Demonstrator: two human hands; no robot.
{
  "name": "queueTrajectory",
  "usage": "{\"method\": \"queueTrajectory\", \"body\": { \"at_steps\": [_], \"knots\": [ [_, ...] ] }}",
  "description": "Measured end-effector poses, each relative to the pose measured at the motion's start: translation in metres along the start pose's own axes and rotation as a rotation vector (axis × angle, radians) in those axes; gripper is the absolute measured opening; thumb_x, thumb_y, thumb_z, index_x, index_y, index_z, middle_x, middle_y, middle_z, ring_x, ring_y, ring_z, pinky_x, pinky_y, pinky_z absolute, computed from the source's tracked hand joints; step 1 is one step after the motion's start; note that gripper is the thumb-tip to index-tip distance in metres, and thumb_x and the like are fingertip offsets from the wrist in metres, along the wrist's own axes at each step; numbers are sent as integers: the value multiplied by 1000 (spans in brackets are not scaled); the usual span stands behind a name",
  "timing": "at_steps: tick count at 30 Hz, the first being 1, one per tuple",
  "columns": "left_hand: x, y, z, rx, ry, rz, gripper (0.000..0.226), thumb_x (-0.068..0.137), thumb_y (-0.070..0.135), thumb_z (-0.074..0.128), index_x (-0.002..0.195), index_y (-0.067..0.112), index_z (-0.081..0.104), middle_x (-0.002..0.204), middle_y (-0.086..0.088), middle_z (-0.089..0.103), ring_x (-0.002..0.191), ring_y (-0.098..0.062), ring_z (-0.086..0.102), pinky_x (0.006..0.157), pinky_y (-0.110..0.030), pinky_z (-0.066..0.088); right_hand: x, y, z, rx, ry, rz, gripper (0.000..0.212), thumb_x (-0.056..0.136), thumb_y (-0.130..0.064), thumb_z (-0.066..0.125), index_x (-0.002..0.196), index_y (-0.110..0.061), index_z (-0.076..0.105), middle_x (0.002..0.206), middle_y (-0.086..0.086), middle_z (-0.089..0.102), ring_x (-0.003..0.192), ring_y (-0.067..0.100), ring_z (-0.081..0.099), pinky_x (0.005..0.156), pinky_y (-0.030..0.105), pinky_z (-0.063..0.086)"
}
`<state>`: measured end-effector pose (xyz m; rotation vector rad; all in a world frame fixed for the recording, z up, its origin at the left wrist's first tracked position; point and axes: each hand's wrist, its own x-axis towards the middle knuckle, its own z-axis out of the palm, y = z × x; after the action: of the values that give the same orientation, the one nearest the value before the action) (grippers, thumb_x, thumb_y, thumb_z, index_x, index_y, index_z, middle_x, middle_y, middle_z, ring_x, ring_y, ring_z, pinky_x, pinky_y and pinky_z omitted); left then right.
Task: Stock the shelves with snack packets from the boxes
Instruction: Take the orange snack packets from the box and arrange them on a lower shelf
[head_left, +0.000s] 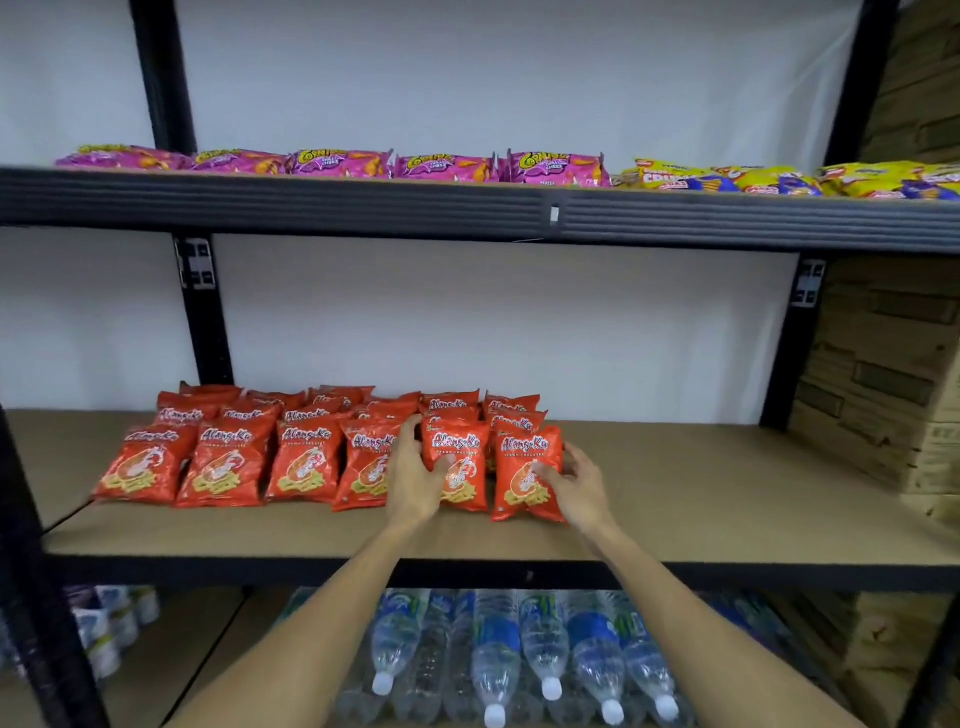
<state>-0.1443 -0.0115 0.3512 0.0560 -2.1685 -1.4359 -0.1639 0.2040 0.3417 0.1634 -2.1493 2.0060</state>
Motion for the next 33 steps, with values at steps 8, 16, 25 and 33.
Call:
{"method": "queueTrajectory", "body": {
  "at_steps": [8, 16, 25, 33],
  "knots": [
    [16, -22, 10, 105, 63, 128, 62, 92, 17, 70, 146, 23, 40, 138, -2, 53, 126, -21, 49, 107, -45, 44, 25, 22, 16, -104, 91, -79, 56, 91, -32, 71, 142, -20, 49, 122, -3, 65, 95, 4, 64, 86, 33, 57],
    [9, -39, 14, 171, 64, 177, 53, 97, 18, 62, 147, 19, 45, 138, -2, 40, 129, -16, 40, 106, -26, 31, 21, 34, 18, -75, 134, -137, 58, 90, -35, 72, 143, -22, 51, 122, -10, 67, 109, 4, 64, 95, 35, 56],
    [10, -42, 15, 232, 43, 208, 51, 99, 14, 57, 147, 20, 44, 140, -2, 39, 131, -17, 40, 109, -28, 33, 18, 33, 18, -116, 139, -138, 57, 92, -32, 70, 143, -19, 48, 121, -5, 64, 101, -1, 60, 80, 15, 51],
    [10, -45, 13, 207, 61, 192, 51, 99, 6, 53, 148, 19, 43, 142, -4, 40, 132, -21, 40, 113, -41, 37, 17, 30, 19, -68, 171, -102, 58, 92, -29, 70, 144, -18, 45, 124, 0, 63, 109, 15, 64, 90, 32, 56]
  ]
}}
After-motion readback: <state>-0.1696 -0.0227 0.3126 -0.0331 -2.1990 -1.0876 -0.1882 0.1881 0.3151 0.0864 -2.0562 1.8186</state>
